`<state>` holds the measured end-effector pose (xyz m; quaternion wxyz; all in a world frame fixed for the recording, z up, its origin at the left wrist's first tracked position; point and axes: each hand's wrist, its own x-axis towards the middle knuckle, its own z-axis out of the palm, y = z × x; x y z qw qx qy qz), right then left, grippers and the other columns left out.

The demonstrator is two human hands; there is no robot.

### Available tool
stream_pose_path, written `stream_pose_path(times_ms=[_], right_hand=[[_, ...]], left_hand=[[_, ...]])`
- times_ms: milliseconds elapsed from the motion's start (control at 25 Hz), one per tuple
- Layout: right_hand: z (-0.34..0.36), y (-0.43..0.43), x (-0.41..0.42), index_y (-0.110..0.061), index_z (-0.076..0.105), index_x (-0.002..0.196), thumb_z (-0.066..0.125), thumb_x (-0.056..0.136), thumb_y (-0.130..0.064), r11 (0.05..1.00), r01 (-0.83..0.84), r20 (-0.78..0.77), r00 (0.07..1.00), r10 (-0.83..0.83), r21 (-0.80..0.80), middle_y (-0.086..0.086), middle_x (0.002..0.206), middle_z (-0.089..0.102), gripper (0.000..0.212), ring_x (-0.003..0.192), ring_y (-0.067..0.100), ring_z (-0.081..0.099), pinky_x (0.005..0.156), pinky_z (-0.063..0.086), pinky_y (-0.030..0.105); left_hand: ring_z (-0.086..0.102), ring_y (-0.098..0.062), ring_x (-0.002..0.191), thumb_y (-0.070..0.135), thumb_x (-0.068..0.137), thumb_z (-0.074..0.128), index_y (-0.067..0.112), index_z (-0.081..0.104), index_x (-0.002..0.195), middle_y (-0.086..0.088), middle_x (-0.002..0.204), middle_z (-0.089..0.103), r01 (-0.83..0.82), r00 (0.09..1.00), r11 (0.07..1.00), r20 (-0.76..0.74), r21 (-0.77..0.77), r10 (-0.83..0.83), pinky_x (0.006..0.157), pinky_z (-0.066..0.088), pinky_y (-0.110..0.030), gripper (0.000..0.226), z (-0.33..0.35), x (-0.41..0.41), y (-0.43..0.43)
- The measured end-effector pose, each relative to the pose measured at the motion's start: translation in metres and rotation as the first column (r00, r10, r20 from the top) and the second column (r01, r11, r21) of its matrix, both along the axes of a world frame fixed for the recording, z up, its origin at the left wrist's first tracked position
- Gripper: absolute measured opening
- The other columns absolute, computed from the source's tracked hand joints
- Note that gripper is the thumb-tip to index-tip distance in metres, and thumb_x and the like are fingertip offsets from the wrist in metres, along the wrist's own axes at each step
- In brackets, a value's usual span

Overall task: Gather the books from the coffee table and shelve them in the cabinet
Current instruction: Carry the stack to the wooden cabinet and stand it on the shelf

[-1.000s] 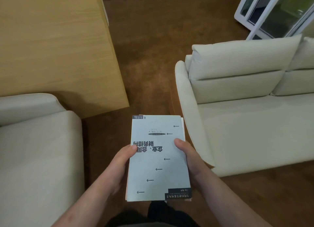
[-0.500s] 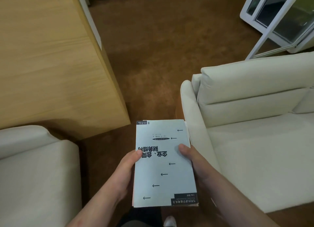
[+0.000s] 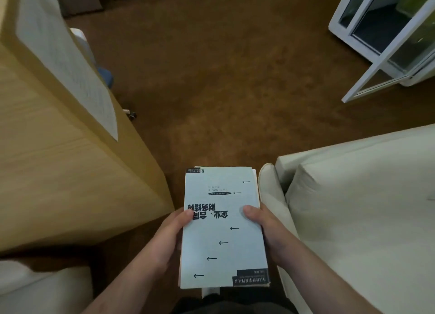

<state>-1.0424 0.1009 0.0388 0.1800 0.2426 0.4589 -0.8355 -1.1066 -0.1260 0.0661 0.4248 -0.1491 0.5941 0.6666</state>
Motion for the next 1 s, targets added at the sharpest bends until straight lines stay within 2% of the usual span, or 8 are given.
stream_pose_path(times_ms=[80,200,320,600,760,800,920,1000], right_hand=[[0.000,0.017,-0.039,-0.014,0.047,0.146,0.095,0.053,-0.048,1.000,0.016,0.006,1.000,-0.016,0.024,0.022,0.135,0.065,0.110,0.121,0.047,0.063,0.100,0.051,0.061],[0.005,0.049,-0.098,-0.015,0.049,0.143,0.087,0.061,-0.044,0.997,0.007,0.000,1.000,-0.007,0.082,0.020,0.131,0.068,0.095,0.119,0.045,0.065,0.103,0.050,0.063],[0.004,0.082,-0.151,-0.019,0.053,0.137,0.080,0.060,-0.045,0.989,0.007,0.020,1.000,-0.010,0.145,0.015,0.126,0.072,0.086,0.114,0.040,0.069,0.102,0.052,0.060],[0.013,0.158,-0.290,-0.024,0.056,0.132,0.070,0.074,-0.036,0.986,-0.009,0.027,1.000,0.005,0.168,0.009,0.117,0.077,0.061,0.106,0.034,0.074,0.091,0.059,0.051],[0.016,0.177,-0.360,-0.024,0.057,0.129,0.068,0.073,-0.035,0.984,-0.034,0.010,0.999,0.033,0.175,0.004,0.110,0.079,0.058,0.095,0.024,0.077,0.077,0.060,0.038],[0.015,0.180,-0.379,-0.025,0.057,0.129,0.068,0.074,-0.034,0.984,-0.042,0.000,0.999,0.042,0.175,0.003,0.109,0.080,0.057,0.093,0.022,0.078,0.075,0.060,0.035],[0.008,0.187,-0.443,-0.024,0.056,0.130,0.068,0.075,-0.031,0.985,-0.053,-0.013,0.998,0.056,0.164,0.003,0.111,0.079,0.057,0.093,0.022,0.078,0.070,0.061,0.032],[0.004,0.188,-0.490,-0.022,0.055,0.132,0.068,0.076,-0.029,0.984,-0.083,-0.026,0.996,0.088,0.159,0.005,0.112,0.079,0.058,0.094,0.024,0.078,0.070,0.062,0.032]], left_hand=[[0.071,-0.033,0.106,0.052,0.077,0.057,0.016,0.066,0.120,-0.009,0.110,0.077,0.010,1.000,1.000,-0.023,0.000,-0.010,0.105,0.046,-0.056,0.057,0.001,-0.039,0.016],[0.071,-0.031,0.108,0.057,0.082,0.063,0.016,0.064,0.125,-0.008,0.114,0.076,0.037,0.998,0.999,-0.060,0.002,-0.036,0.104,0.047,-0.053,0.059,-0.005,-0.099,0.049],[0.069,-0.038,0.108,0.047,0.076,0.061,0.009,0.062,0.125,-0.014,0.113,0.075,0.008,0.997,1.000,-0.078,-0.005,-0.008,0.097,0.053,-0.051,0.063,-0.009,-0.155,0.084],[0.068,-0.043,0.109,0.045,0.074,0.066,0.006,0.058,0.130,-0.022,0.120,0.071,-0.018,1.000,0.997,-0.010,0.074,0.018,0.083,0.058,-0.048,0.068,-0.007,-0.284,0.157],[0.074,-0.036,0.091,0.039,0.076,0.059,0.004,0.063,0.122,-0.023,0.113,0.073,-0.042,0.999,0.993,0.003,0.114,0.042,0.068,0.061,-0.041,0.059,-0.005,-0.348,0.177],[0.075,-0.036,0.090,0.039,0.074,0.062,0.003,0.064,0.120,-0.023,0.111,0.074,-0.052,0.999,0.993,-0.001,0.107,0.052,0.070,0.062,-0.043,0.058,-0.007,-0.367,0.179],[0.067,-0.043,0.110,0.053,0.064,0.072,0.005,0.063,0.125,-0.021,0.118,0.072,-0.051,0.998,0.998,-0.022,0.041,0.052,0.101,0.049,-0.058,0.078,-0.018,-0.429,0.181],[0.063,-0.046,0.116,0.057,0.062,0.073,0.006,0.062,0.127,-0.021,0.122,0.070,-0.074,0.996,0.996,-0.044,0.057,0.076,0.108,0.041,-0.062,0.084,-0.025,-0.472,0.180]])
